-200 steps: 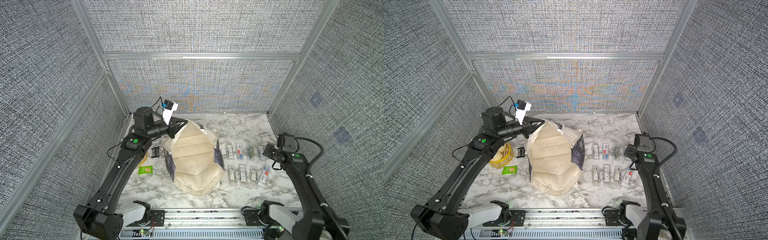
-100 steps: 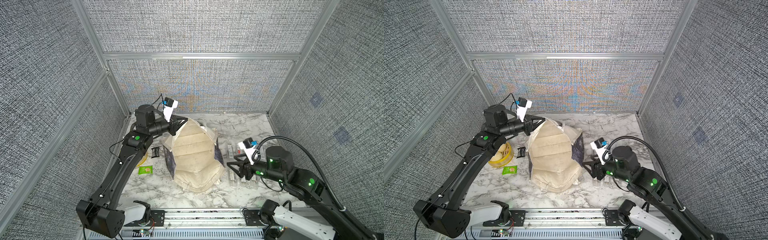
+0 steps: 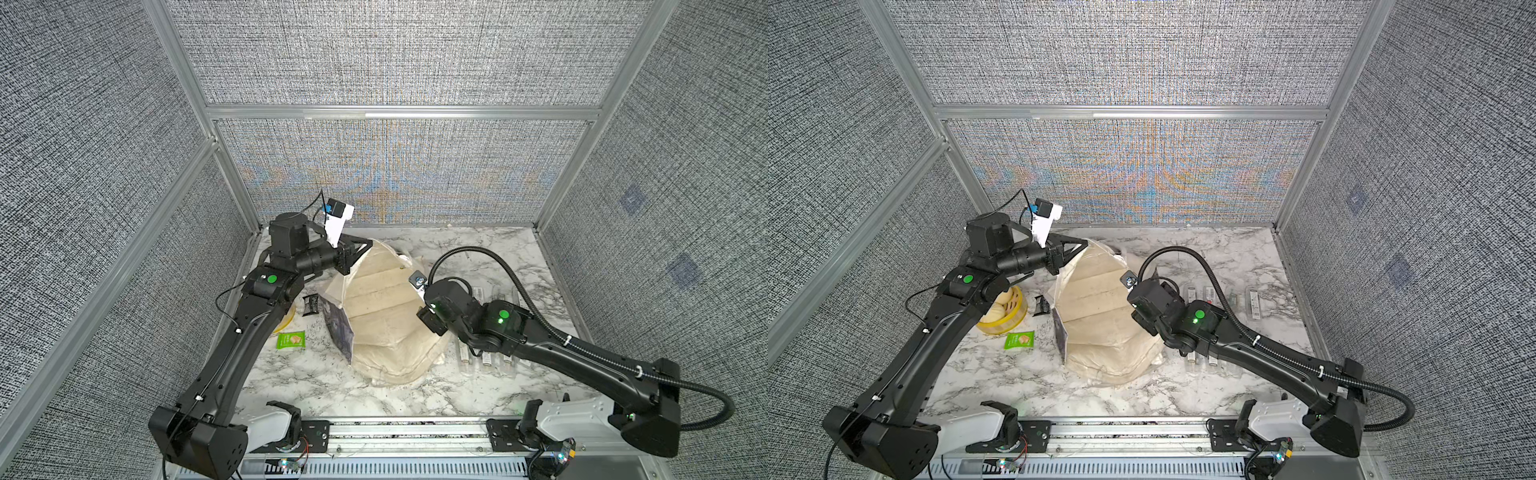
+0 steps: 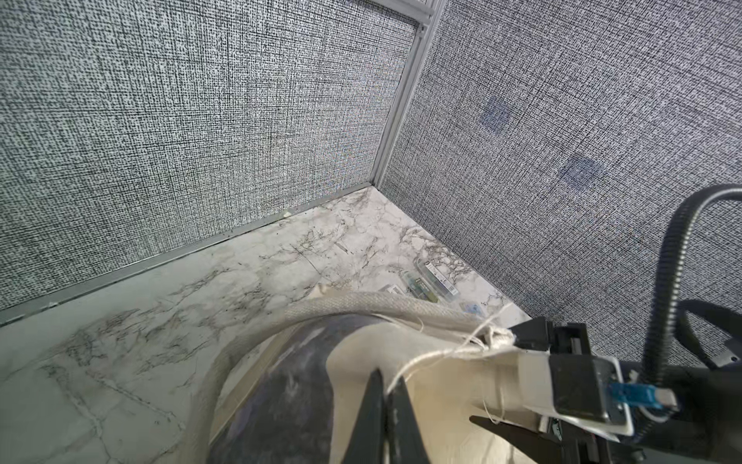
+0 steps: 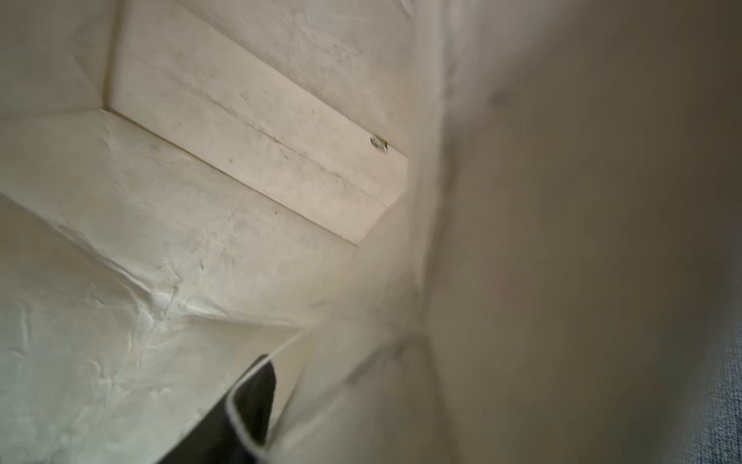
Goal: Take out the compass set from the canvas bag
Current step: Adjust the canvas bag at the center of the board.
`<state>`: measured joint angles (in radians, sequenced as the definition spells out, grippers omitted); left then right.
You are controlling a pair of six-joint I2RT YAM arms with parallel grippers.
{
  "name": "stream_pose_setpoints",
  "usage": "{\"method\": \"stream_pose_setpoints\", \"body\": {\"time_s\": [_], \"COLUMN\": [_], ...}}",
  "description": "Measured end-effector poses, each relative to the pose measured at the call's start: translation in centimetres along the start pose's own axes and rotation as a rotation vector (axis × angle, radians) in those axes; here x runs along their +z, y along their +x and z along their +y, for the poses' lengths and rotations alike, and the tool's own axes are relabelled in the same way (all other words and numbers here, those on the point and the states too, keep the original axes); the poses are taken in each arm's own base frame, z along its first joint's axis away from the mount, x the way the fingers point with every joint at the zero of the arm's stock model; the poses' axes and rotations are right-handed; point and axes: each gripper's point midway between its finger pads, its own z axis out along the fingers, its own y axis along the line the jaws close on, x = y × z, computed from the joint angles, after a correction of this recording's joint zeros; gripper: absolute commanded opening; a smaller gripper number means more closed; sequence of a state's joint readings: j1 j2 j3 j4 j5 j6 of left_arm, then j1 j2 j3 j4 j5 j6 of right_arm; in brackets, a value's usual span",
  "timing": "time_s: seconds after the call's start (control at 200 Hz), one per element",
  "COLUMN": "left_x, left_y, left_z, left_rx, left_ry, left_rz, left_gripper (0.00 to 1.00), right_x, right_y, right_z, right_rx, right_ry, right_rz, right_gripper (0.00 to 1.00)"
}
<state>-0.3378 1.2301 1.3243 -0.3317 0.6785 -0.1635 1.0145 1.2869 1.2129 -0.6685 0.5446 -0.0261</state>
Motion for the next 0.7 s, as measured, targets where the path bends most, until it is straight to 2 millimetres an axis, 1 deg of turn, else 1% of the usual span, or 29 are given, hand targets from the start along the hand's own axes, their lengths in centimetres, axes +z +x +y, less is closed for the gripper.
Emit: {"method": "stream_pose_setpoints", "body": {"time_s": [0.04,0.12,0.23,0.28,0.405,0.51,0.635,0.69,0.695,0.7], "left_x": [-0.1,-0.2,-0.1,0.0,0.0,0.1,-0.3,-0.8,-0.9,-0.9], "left_y": [0.1,0.3,0.8,0.9,1.0,1.1,0.7,0.3,0.2,0.2], "left_z": [0.0,0.0,0.1,0.2,0.4,0.5,0.4,0.3,0.3,0.3], "left_rx": [-0.001,0.001,-0.001,0.001,0.005,0.004,0.006,0.013,0.013,0.014], "left_ry": [-0.005,-0.008,-0.011,-0.011,-0.014,-0.018,-0.04,-0.059,-0.06,-0.061], "left_rz": [0.004,0.01,0.027,0.03,0.033,0.036,0.059,0.065,0.065,0.065], "left_gripper": [0.0,0.0,0.0,0.0,0.0,0.0,0.0,0.0,0.09,0.34], "right_x": [0.0,-0.2,-0.3,-0.3,-0.4,-0.9,-1.8,-2.1,-2.1,-2.1], "right_y": [0.5,1.6,2.4,2.5,1.8,0.4,-1.8,-2.7,-2.8,-2.9], "right_z": [0.0,-0.3,-0.1,0.1,0.0,-0.6,-2.1,-3.2,-3.3,-3.4], "right_rx": [0.014,0.075,0.16,0.195,0.269,0.329,0.405,0.458,0.464,0.468], "right_ry": [0.001,-0.007,-0.055,-0.079,-0.119,-0.146,-0.191,-0.21,-0.213,-0.214], "right_rz": [0.006,0.004,-0.008,-0.01,-0.013,-0.009,-0.003,0.001,0.002,0.002], "right_gripper": [0.36,0.23,0.06,0.0,0.0,0.0,0.0,0.0,0.0,0.0]}}
